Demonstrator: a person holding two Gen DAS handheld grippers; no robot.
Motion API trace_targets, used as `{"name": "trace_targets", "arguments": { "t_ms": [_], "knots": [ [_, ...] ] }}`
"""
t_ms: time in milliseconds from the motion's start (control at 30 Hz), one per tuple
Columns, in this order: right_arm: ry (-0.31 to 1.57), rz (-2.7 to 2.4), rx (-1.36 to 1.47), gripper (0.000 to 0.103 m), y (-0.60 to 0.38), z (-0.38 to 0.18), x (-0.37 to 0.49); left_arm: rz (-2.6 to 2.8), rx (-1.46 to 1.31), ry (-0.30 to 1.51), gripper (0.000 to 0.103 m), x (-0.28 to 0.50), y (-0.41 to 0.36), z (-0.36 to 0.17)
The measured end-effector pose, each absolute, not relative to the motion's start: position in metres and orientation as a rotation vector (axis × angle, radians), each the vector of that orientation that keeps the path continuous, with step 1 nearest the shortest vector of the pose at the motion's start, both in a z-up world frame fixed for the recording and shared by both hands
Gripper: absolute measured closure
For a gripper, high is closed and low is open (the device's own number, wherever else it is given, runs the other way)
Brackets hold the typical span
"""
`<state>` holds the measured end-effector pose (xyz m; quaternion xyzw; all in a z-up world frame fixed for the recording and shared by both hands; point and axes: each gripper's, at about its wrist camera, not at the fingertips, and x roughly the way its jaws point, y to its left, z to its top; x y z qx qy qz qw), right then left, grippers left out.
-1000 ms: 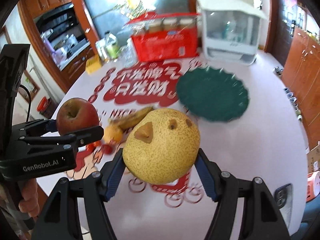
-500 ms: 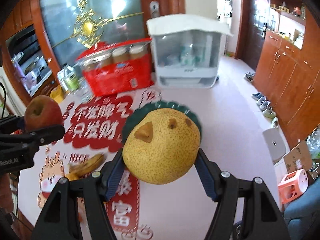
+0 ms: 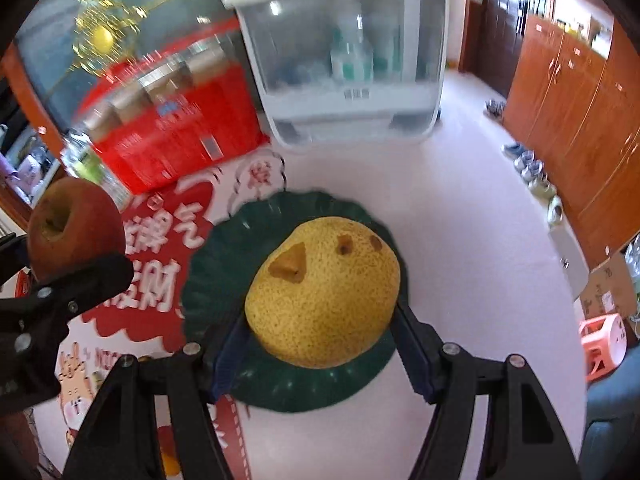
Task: Organize fruits
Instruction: 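Carry the apple and pear onto the green plate with both tools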
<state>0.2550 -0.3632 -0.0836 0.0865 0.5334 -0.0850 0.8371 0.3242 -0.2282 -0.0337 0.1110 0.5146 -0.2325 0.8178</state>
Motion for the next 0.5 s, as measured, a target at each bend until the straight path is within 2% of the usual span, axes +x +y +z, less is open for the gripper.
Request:
{"name": "trace_targets", "arguments": {
  "t_ms": [267,500],
  "knots": [
    [1.216,-0.196,0.208,0.034,-0.363,-0.145,0.26,-0.486,0.231,1.247,0.032,0.356,-0.239,-0.116],
    [1.175,-0.185,0.147,0.034,-0.357,-0.145,0.26,-0.493,0.224,1.314,0.032,0.366,-0.241,-0.154]
  ]
}}
